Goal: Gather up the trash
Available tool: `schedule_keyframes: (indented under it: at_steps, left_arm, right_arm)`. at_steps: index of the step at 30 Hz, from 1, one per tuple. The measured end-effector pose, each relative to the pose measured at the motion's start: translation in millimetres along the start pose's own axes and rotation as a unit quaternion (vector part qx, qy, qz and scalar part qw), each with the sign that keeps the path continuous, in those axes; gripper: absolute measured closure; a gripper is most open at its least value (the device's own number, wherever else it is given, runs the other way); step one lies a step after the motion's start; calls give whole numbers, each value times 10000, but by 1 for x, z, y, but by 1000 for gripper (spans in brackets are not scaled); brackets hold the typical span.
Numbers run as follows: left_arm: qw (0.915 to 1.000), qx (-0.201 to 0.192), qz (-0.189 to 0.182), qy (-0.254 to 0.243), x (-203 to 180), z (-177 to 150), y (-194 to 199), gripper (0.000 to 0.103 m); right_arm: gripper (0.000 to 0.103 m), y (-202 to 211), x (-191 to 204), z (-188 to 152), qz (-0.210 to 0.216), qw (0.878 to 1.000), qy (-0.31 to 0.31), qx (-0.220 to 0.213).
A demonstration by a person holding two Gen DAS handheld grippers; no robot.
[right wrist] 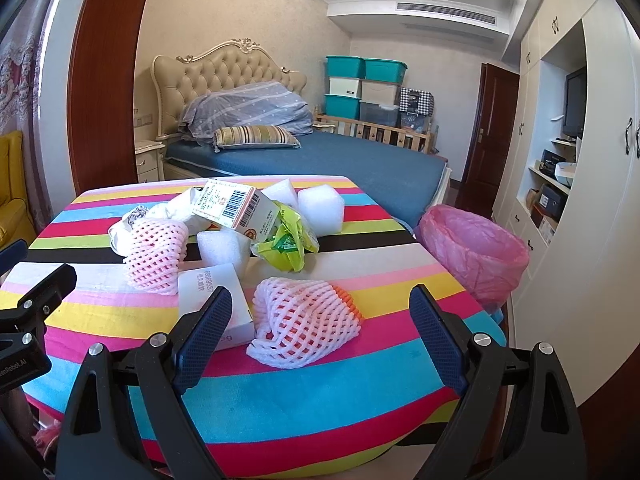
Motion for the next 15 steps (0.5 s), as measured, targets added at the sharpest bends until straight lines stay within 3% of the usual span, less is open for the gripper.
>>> schedule_keyframes:
  at_steps: [15]
  left_arm:
    - [9993,239,-207,176,1,-8,-9,4]
  right_arm:
    - [19,0,0,0,-5,10000,-9,20]
Point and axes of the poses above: each gripper's, at about its wrist camera, not at the fingertips, and y roughly against the way its jaws point, x to its left, z to its top, the point moved 8 cm from there along -y, roughly the way its jaws point, and after that the axes turned 14 degrees about -y, right-handed, at the moved point
